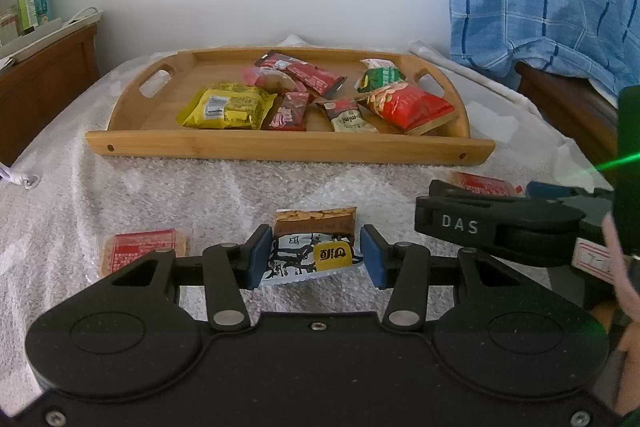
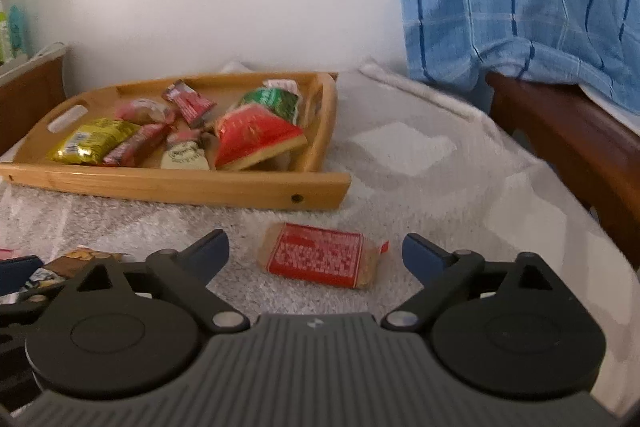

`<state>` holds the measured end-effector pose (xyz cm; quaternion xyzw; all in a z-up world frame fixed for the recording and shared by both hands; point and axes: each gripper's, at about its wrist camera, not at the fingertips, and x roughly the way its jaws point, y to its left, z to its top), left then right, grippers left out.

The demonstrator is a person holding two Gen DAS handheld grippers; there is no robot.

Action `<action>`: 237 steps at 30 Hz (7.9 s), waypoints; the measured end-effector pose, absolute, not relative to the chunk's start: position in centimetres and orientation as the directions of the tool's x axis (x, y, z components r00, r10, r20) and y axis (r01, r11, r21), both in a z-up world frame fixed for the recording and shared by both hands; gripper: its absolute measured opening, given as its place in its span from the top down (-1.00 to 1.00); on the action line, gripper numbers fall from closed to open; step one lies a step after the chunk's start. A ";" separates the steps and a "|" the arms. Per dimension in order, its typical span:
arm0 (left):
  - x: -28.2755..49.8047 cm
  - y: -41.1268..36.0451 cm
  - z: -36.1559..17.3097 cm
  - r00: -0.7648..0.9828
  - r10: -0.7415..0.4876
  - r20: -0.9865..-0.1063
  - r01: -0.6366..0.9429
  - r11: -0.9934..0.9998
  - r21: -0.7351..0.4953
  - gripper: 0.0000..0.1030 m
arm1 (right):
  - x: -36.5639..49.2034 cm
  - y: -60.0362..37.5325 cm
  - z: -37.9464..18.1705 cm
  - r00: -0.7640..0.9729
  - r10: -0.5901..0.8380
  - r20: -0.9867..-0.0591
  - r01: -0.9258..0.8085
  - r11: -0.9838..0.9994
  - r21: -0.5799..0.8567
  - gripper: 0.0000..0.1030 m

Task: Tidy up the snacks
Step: 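Grasp the brown nut bar with the left tool while the right tool approaches the red square packet, then carry the nut bar and red square packet over the wooden tray with both tools, then open both tools to drop the packets into the tray, then move both tools back toward the snacks left on the towel, then grasp the cream-wrapped bar on the towel with the left tool, then grasp the second red square packet with the right tool while the left tool holds the cream bar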

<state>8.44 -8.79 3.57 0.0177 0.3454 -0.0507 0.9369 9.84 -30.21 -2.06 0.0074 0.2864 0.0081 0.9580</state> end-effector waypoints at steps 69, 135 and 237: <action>36.3 2.5 5.9 0.735 -0.070 -0.675 0.033 0.997 -0.068 0.23 | 33.1 -22.9 3.3 0.709 0.255 -0.658 -0.254 0.962 0.100 -0.30; 13.5 1.8 14.7 0.795 -0.114 -0.596 0.202 0.976 0.083 -0.77 | 14.9 -23.0 8.8 0.796 0.297 -0.528 -0.304 0.950 0.077 -0.98; 7.9 8.8 4.5 0.671 -0.176 -0.720 -0.025 0.966 -0.259 0.62 | 4.4 -16.9 -0.3 0.714 0.366 -0.596 -0.524 0.844 -0.110 -0.50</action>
